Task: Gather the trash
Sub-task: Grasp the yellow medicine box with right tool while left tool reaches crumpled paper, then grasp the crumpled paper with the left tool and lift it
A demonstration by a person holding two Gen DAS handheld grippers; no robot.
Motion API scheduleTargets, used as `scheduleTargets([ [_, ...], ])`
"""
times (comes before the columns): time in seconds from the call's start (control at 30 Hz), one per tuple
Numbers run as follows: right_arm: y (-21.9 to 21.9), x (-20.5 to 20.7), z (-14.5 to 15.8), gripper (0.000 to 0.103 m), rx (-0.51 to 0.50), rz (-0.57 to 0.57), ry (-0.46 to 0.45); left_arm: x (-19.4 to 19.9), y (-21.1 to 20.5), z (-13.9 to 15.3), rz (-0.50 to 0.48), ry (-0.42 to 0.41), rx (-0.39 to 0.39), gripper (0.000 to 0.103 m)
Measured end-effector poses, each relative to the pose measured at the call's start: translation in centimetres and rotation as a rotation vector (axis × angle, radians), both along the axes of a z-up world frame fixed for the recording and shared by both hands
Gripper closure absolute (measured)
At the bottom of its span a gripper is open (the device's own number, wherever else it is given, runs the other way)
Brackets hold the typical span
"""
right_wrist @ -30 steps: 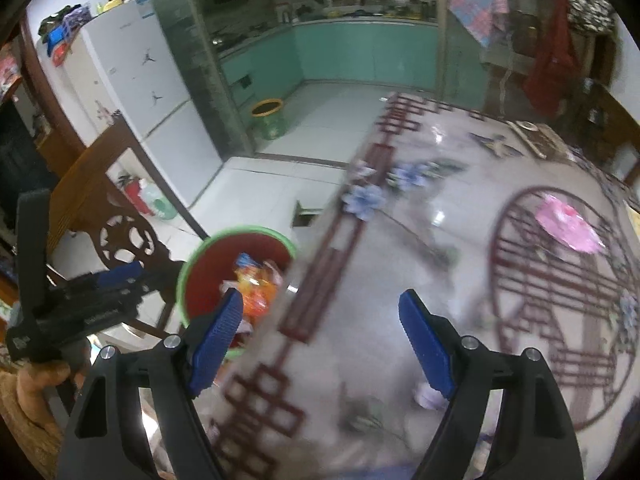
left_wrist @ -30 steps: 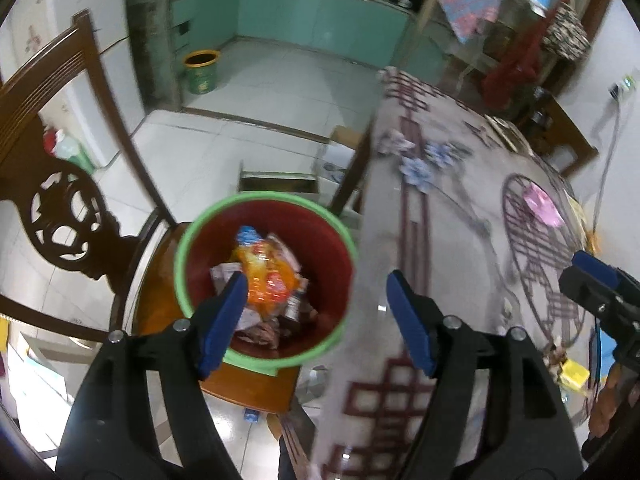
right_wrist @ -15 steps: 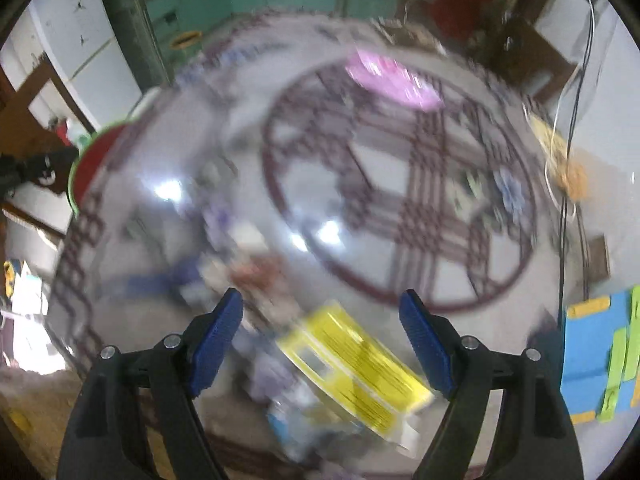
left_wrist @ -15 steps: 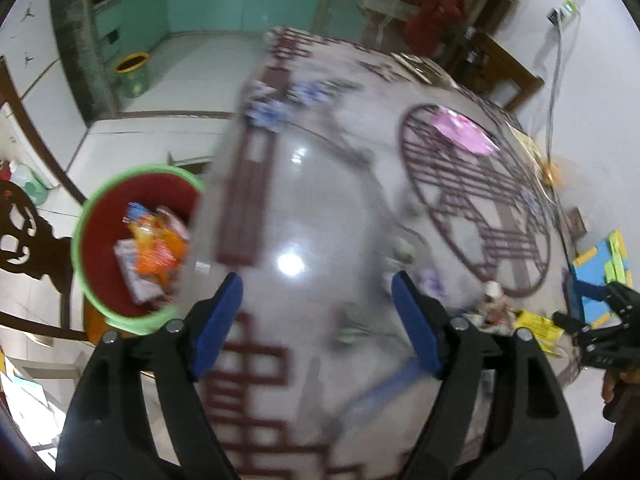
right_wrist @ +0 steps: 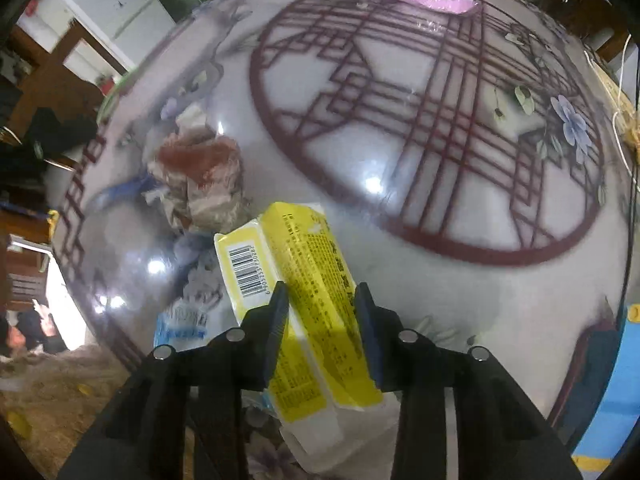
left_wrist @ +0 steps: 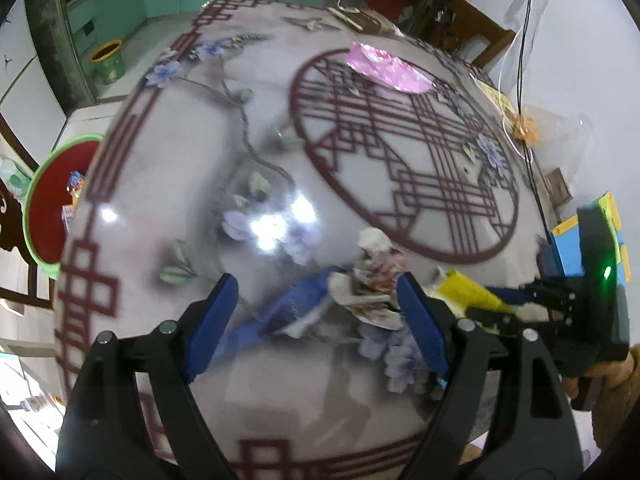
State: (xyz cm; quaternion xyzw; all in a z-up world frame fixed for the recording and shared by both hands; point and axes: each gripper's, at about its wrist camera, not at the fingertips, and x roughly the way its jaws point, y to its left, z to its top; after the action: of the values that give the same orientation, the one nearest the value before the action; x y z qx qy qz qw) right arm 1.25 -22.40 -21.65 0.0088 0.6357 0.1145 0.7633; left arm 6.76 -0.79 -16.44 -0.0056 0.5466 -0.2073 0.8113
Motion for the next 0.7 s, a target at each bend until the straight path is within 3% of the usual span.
scheduleTargets([
  [0.23, -2.7, 1.9, 2.1, 0.081, 0.035, -0.063, -0.104, -0.2, -4.0, -2.1, -0.017, 0.059, 0.015, 0.024],
  [0.37, -4.4, 2.8, 3.1, 0.080, 0.045, -0.158, -0.165, 0.3, -6.3, -3.9, -0.033, 0.079, 0.058, 0.024],
  [0.5, -5.9, 3.9, 3.2, 0.073, 0.050, -0.234, -0.191, 1.2, -7.3, -5.4, -0.038, 0.111, 0.069, 0.026],
  [0.57, -6.4, 4.2, 3.1, 0.069, 0.045, -0.266, -0.193, 1.4, -7.6, -6.1, -0.045, 0.142, 0.066, 0.047],
  [0.63, -6.5, 4.3, 3.6, 0.049, 0.054, -0.274, -0.215, 1.5, -7.6, -5.9, -0.050, 0.160, 0.023, 0.063],
  [0.67, -6.7, 4.2, 3.7, 0.044, 0.053, -0.272, -0.226, 1.5, -7.6, -5.6, -0.058, 0.141, 0.040, 0.074],
  [0.7, -6.7, 4.2, 3.8, 0.039, 0.051, -0.267, -0.233, 1.5, -7.6, -5.0, -0.062, 0.114, 0.054, 0.074],
])
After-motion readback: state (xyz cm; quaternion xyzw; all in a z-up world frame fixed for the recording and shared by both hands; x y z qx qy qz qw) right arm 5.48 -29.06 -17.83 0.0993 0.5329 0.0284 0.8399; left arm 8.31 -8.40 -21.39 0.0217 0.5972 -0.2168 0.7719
